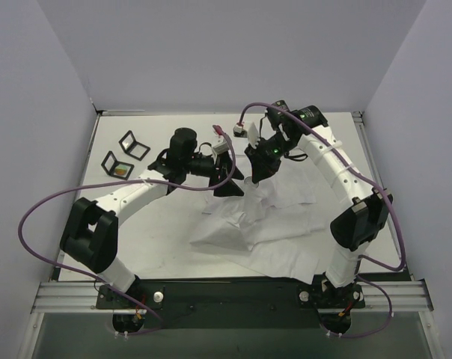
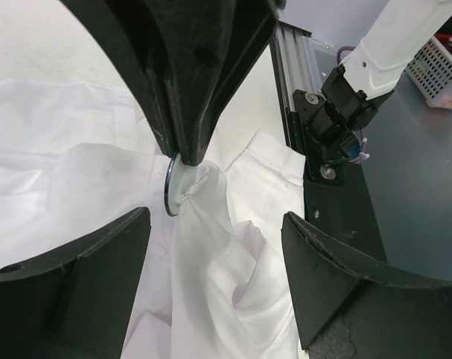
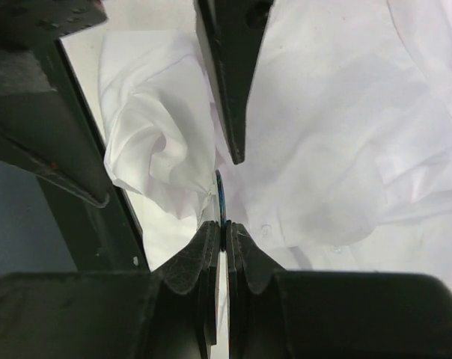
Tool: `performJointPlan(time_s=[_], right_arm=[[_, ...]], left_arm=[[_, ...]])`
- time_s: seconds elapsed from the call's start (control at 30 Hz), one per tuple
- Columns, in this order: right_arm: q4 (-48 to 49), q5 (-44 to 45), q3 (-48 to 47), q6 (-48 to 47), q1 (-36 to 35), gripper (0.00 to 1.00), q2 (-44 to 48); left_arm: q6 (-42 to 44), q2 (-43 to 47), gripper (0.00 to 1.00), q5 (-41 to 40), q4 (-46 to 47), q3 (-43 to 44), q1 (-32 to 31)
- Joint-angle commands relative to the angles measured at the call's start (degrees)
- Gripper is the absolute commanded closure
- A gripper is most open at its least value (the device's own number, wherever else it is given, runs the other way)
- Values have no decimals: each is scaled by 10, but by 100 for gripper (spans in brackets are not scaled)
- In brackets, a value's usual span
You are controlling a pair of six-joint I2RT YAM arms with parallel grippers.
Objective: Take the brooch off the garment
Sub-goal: Remove the brooch from the flattened clothing.
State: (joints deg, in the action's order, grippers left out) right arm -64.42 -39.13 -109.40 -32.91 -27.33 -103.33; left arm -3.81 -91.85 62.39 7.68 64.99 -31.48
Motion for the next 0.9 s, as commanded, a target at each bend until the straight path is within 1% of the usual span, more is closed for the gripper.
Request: performJointPlan(time_s=[0.0, 0.03, 0.2, 0.4, 0.43, 0.5, 0.53, 0.63, 0.73, 0.77, 0.83, 0.87], right_arm=[[33, 28, 12, 18, 6, 100, 26], [39, 28, 14, 23, 6, 100, 27], [58, 28, 16, 36, 6, 100, 26], [72, 25, 22, 50, 7, 100, 36], [74, 23, 24, 50, 7, 100, 37], [77, 22, 25, 54, 7, 100, 39], [77, 21, 25, 55, 7, 100, 40], [82, 20, 28, 58, 7, 100, 41], [83, 20, 30, 63, 7, 100, 41], [85, 20, 31, 62, 8, 100, 41], [87, 20, 31, 64, 7, 100, 41], [90, 21, 32, 64, 7, 100, 41]], left_arm=[[87, -1, 20, -6, -102, 37, 7], [89, -3, 20, -7, -101, 35, 7], [82, -15, 30, -3, -86, 22, 7], [90, -31, 29, -28, -86, 10, 7], [89, -34, 33, -31, -66, 8, 7], [89, -38, 42, -39, -58, 4, 6], [89, -43, 52, -42, -59, 4, 6], [90, -48, 69, -45, -57, 4, 6], [89, -48, 81, -45, -55, 2, 6], [88, -49, 89, -46, -51, 1, 6], [84, -48, 99, -44, -49, 0, 6], [82, -49, 100, -44, -46, 0, 6]])
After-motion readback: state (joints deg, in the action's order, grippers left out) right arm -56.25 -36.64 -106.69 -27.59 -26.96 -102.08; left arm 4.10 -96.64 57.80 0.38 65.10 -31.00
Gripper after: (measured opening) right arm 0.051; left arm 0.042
